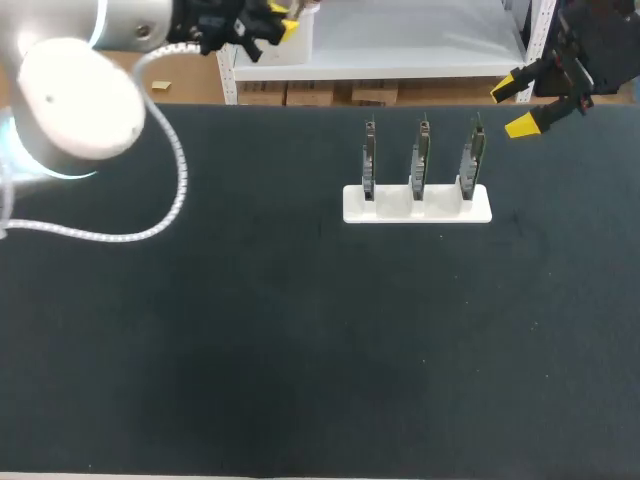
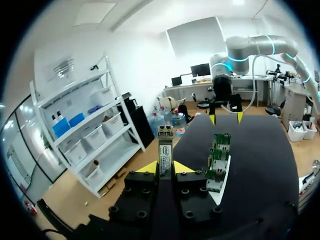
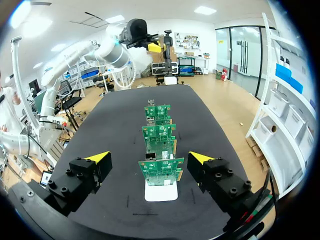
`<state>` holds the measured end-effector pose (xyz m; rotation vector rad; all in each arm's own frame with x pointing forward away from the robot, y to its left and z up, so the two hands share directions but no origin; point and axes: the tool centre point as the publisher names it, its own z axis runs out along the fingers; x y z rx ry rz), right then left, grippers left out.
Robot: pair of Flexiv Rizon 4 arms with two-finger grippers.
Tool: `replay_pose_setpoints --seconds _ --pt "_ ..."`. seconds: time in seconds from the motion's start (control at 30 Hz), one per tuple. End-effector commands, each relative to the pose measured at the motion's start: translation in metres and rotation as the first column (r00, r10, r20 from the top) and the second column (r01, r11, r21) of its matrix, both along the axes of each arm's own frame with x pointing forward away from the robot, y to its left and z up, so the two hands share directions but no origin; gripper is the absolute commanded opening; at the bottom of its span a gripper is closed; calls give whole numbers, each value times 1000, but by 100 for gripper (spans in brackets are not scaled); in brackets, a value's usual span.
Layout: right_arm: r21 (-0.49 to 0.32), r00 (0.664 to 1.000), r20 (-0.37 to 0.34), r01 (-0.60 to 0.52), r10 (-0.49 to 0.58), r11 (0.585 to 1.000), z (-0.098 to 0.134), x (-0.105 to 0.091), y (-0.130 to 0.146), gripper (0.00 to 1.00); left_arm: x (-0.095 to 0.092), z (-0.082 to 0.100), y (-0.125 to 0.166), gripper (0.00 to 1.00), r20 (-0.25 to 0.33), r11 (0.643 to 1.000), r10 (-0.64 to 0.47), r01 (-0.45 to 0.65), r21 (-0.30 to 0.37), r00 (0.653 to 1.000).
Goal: Pick up the optical module with the left hand, and insert it into the network port with the right hand.
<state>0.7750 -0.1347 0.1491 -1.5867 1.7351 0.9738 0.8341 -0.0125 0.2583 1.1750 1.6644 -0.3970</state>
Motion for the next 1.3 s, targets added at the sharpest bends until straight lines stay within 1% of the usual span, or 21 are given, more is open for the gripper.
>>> replay_pose_setpoints --seconds 0.03,0.17,0.2,0.23,0.33,0.4,0.43,0.57,0.67,0.77,0.8,1.2,1.3 --pt "-1 1000 2 3 -3 1000 0 -1 0 100 20 -2 -31 0 64 976 -133 142 -165 989" --pt "-1 1000 2 3 -3 1000 0 -1 0 100 19 -3 -61 0 62 961 -196 204 -188 979" --pt "-1 1000 2 3 -3 1000 0 -1 0 100 19 -4 -67 0 60 956 -207 215 -198 976" --pt "-1 1000 2 3 -3 1000 0 -1 0 100 18 -5 -73 0 55 948 -220 227 -221 974" --pt "-1 1000 2 3 -3 1000 0 -1 0 100 13 -8 -93 0 54 931 -263 268 -248 963" --pt "-1 1000 2 3 -3 1000 0 -1 0 100 10 -9 -105 0 62 920 -291 297 -254 955" --pt "-1 1000 2 3 -3 1000 0 -1 0 100 8 -9 -110 0 59 913 -303 307 -266 951" --pt "-1 1000 2 3 -3 1000 0 -1 0 100 -2 -8 -131 0 79 889 -354 362 -280 932" --pt "-1 1000 2 3 -3 1000 0 -1 0 100 -11 -10 -145 0 87 865 -394 401 -301 915" --pt "-1 1000 2 3 -3 1000 0 -1 0 100 -17 -13 -156 0 92 844 -420 426 -326 903" --pt "-1 1000 2 3 -3 1000 0 -1 0 100 -19 -13 -158 0 91 844 -420 426 -326 903" --pt "-1 1000 2 3 -3 1000 0 -1 0 100 -39 -22 -194 0 86 787 -499 493 -372 862" --pt "-1 1000 2 3 -3 1000 0 -1 0 100 -45 -25 -202 0 87 775 -518 510 -373 851"
